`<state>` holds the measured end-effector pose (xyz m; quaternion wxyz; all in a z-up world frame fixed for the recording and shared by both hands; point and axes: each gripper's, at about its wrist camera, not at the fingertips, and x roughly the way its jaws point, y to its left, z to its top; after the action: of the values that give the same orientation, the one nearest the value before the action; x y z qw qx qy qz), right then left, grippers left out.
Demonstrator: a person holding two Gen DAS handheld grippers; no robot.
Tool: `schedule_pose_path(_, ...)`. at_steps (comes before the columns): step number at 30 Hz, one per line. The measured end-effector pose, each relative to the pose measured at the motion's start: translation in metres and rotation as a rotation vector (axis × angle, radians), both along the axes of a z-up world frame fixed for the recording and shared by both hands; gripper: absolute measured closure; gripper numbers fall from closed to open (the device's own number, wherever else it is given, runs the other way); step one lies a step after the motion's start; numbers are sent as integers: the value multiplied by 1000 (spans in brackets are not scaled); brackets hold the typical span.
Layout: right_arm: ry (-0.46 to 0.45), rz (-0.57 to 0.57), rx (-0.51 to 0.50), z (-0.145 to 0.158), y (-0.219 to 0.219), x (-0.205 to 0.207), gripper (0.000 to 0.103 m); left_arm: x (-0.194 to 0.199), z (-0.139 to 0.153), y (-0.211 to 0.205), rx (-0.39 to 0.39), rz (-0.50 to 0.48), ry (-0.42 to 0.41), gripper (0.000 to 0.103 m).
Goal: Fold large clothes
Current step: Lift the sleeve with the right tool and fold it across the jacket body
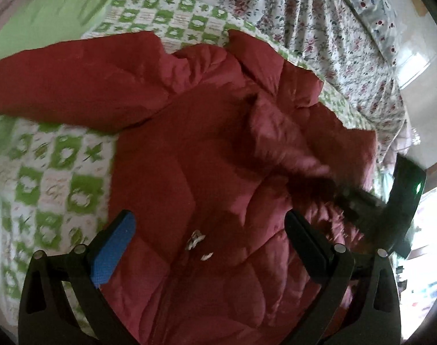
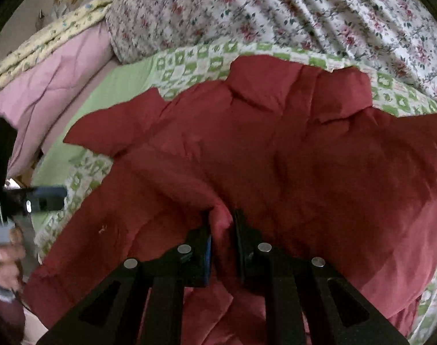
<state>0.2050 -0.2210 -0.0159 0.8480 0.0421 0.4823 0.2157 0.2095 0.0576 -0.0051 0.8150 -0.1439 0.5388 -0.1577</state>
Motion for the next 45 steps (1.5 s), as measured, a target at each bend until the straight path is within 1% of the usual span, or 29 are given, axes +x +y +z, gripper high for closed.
schedule_pose_path(2, 0, 14, 2, -2, 2, -2, 89, 14, 1, -6, -32, -21, 2, 0)
schedule_pose_path(5, -1, 25, 4, -5, 3, -3, 85, 43, -8, -22, -48, -59, 31, 0)
schedule_pose_path(8, 4, 25, 5, -6, 2, -2, 85, 68, -22, -42, -26, -107, 61, 1)
schedule_pose_path(10, 2, 27, 5, -6, 2, -2, 84, 79, -32, -53, -13, -130, 86, 17)
schedule_pose_path(12, 5, 27, 6, -7, 2, -2, 84, 89, -42, -61, -8, -135, 113, 43)
schedule_pose_path(13, 9, 27, 8, -8, 2, -3, 83, 92, -45, -63, -14, -131, 118, 49)
schedule_pose_path(14, 18, 28, 15, -9, 1, -3, 82, 93, -46, -63, -29, -134, 121, 63)
schedule_pose_path(15, 24, 27, 20, -10, 0, -3, 81, 93, -45, -64, -54, -144, 124, 73)
schedule_pose_path(16, 31, 23, 24, -11, -2, -4, 78, 92, -43, -65, -50, -148, 112, 75)
schedule_pose_path(17, 41, 18, 38, -11, -4, -5, 73, 89, -38, -66, -30, -156, 83, 83)
schedule_pose_path(18, 46, 16, 51, -11, -6, -7, 69, 87, -35, -66, -20, -162, 70, 88)
schedule_pose_path(19, 51, 11, 72, -10, -9, -9, 57, 84, -29, -65, -6, -166, 48, 89)
schedule_pose_path(20, 49, 2, 90, -7, -14, -12, 49, 82, -25, -63, 9, -164, 31, 91)
schedule_pose_path(22, 38, -24, 96, -2, -23, -16, 48, 79, -13, -55, 55, -145, -26, 91)
schedule_pose_path(24, 14, -77, 107, 6, -40, -19, 48, 78, -1, -45, 110, -114, -93, 91)
schedule_pose_path(26, -24, -151, 103, 13, -60, -20, 48, 77, 7, -32, 132, -93, -140, 91)
schedule_pose_path(29, -61, -270, 83, 18, -91, -15, 48, 82, 2, -26, 143, -90, -147, 91)
schedule_pose_path(31, -80, -316, 56, 18, -103, -9, 46, 82, -2, -28, 164, -87, -157, 91)
schedule_pose_path(34, -39, -360, 12, 4, -113, 6, 46, 83, -13, -36, 230, -76, -184, 91)
schedule_pose_path(35, -18, -364, -5, -3, -115, 10, 46, 84, -17, -38, 251, -72, -186, 90)
schedule_pose_path(36, 3, -362, -20, -9, -115, 12, 47, 85, -21, -40, 268, -65, -177, 86)
schedule_pose_path(37, 24, -357, -31, -15, -115, 13, 48, 85, -23, -37, 264, -51, -165, 84)
schedule_pose_path(39, 47, -351, -53, -26, -113, 15, 48, 76, -16, -24, 216, 0, -166, 84)
schedule_pose_path(40, 50, -349, -61, -28, -111, 16, 48, 70, -8, -17, 205, 32, -188, 84)
schedule_pose_path(41, 73, -349, -68, -30, -111, 18, 48, 62, 1, -12, 191, 52, -218, 84)
schedule_pose_path(42, 77, -355, -64, -32, -112, 19, 48, 56, 8, -10, 175, 57, -243, 84)
schedule_pose_path(43, 80, -359, -61, -33, -113, 20, 47, 50, 15, -9, 152, 49, -266, 84)
schedule_pose_path(44, 81, -362, -63, -34, -114, 21, 47, 45, 21, -12, 112, 13, -283, 84)
schedule_pose_path(45, 80, -363, -68, -34, -113, 21, 47, 43, 22, -17, 84, -23, -281, 84)
